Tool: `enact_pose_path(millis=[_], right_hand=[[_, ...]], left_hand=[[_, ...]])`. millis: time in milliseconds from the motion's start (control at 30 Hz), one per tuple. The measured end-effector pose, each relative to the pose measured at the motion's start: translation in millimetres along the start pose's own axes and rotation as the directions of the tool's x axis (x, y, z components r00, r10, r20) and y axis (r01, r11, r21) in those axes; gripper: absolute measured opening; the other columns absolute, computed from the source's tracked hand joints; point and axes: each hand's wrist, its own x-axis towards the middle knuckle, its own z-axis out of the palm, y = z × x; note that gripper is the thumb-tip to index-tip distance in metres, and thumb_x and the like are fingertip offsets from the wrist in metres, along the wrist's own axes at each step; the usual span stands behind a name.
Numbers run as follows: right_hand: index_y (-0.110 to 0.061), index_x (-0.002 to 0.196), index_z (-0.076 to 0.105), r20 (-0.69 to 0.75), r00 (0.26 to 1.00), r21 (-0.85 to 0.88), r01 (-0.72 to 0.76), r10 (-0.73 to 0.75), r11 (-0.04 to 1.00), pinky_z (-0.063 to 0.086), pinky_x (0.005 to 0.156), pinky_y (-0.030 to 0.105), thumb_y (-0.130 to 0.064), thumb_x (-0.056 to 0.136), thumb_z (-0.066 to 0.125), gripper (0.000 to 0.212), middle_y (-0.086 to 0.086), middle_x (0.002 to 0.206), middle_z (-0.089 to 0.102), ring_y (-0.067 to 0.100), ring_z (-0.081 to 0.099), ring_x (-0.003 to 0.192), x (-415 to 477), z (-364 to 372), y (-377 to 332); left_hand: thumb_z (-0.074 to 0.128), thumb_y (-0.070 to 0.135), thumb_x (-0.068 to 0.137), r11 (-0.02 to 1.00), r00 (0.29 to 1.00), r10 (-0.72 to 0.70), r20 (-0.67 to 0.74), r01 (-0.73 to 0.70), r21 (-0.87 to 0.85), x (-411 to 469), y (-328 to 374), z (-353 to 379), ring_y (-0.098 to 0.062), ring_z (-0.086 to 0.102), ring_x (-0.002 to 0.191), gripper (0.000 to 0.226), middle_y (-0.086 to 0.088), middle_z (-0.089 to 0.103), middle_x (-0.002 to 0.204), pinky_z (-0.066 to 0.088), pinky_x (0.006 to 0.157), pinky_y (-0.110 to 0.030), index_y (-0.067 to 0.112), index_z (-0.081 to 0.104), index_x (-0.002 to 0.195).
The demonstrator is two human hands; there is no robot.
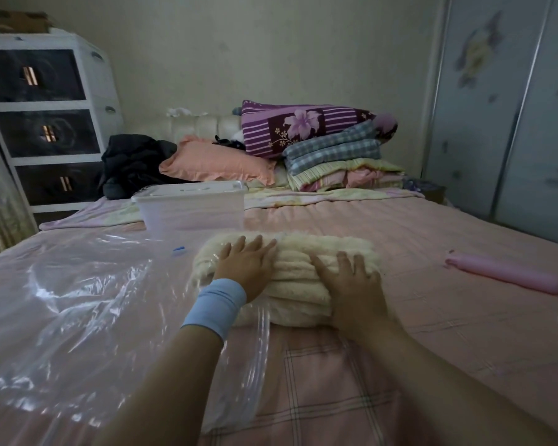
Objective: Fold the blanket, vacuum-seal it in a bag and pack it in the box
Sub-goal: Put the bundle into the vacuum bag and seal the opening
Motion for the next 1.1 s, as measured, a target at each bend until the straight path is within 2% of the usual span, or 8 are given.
enact_pose_path(millis=[133,333,467,633,733,800,967,1100], right_hand=[[-0.028,0.131,0.061,-0.259,0.964,0.109,0.084,-0.054,0.991,0.054,0.067,0.043,-0.051,0.054,0.082,0.084,0.009,0.112,0.070,0.037,0.067,0.095,19.9,-7.4,-6.4],[-0.019,0.121,0.068,-0.662,0.746,0.035,0.136,-0.080,0.990,0.051,0.076,0.045,-0.022,0.092,0.063,0.029,0.006,0.116,0.072,0.034,0.067,0.111,48.1,-17.8,-63.3],[-0.012,0.141,0.051,-0.481,0.848,0.135,0.322,-0.222,0.937,0.055,0.080,0.047,-0.035,0.073,0.075,0.075,0.011,0.132,0.064,0.037,0.061,0.122,39.0,22.2,-93.9],[-0.005,0.154,0.035,-0.469,0.820,0.243,0.478,-0.329,0.844,0.035,0.115,0.053,-0.071,0.078,0.056,0.103,0.018,0.160,0.032,0.033,0.028,0.149,33.7,29.7,-55.5],[-0.033,0.161,0.004,-0.304,0.914,0.321,0.365,-0.270,0.874,0.033,0.105,0.064,-0.087,0.069,0.046,0.115,0.010,0.169,-0.003,0.037,-0.002,0.155,27.7,29.5,-41.5],[-0.052,0.154,-0.013,-0.219,0.943,0.409,0.323,-0.252,0.853,0.042,0.098,0.061,-0.083,0.067,0.057,0.115,0.005,0.167,-0.016,0.042,0.004,0.153,33.9,41.8,-39.7],[-0.039,0.145,0.047,-0.276,0.954,0.565,0.259,-0.117,0.783,0.056,0.077,0.042,-0.046,0.064,0.086,0.090,0.008,0.148,0.040,0.036,0.064,0.109,54.6,38.3,-45.4],[-0.017,0.111,0.072,-0.658,0.751,0.531,0.408,0.059,0.743,0.049,0.052,0.028,-0.034,0.078,0.070,0.037,0.007,0.114,0.066,0.026,0.068,0.070,63.0,-6.4,-80.1]], left_hand=[[0.011,0.035,0.104,0.998,0.996,0.057,-0.072,-0.059,-0.024,-4.1,-5.8,-9.3,-0.019,0.008,0.149,0.048,0.007,0.015,0.161,-0.005,0.119,-0.052,0.043,0.015,0.151],[0.018,0.040,0.104,0.947,0.976,0.007,-0.219,-0.077,-0.312,-8.6,-4.4,-20.1,-0.013,0.011,0.148,0.044,0.009,0.020,0.160,-0.002,0.120,-0.048,0.047,0.021,0.148],[0.019,0.038,0.104,0.961,0.989,-0.033,-0.143,-0.008,-0.276,-12.9,-23.6,-12.6,-0.013,0.010,0.148,0.045,0.010,0.017,0.160,-0.003,0.120,-0.047,0.048,0.022,0.148],[0.015,0.042,0.103,0.991,0.998,-0.039,-0.041,0.034,-0.130,-12.7,-30.6,-2.7,-0.016,0.006,0.149,0.047,0.009,0.012,0.162,-0.001,0.120,-0.050,0.049,0.017,0.149],[0.014,0.047,0.102,0.994,0.998,-0.063,-0.026,0.061,-0.087,-9.7,-23.9,-1.6,-0.017,0.005,0.149,0.047,0.009,0.011,0.162,0.002,0.120,-0.048,0.049,0.015,0.149],[0.013,0.047,0.102,0.997,0.998,-0.061,-0.016,0.060,-0.038,-8.3,-19.7,-0.6,-0.017,0.005,0.149,0.048,0.008,0.010,0.162,0.005,0.119,-0.048,0.049,0.013,0.149],[0.015,0.043,0.103,0.993,0.999,-0.040,-0.033,0.036,-0.115,-7.6,-16.6,-5.9,-0.016,0.008,0.149,0.047,0.008,0.013,0.161,0.008,0.119,-0.045,0.048,0.016,0.149],[0.019,0.040,0.103,0.989,0.985,0.007,-0.172,-0.032,-0.146,-10.6,-10.7,-25.0,-0.015,0.009,0.148,0.046,0.009,0.017,0.161,0.006,0.119,-0.044,0.049,0.020,0.148]])
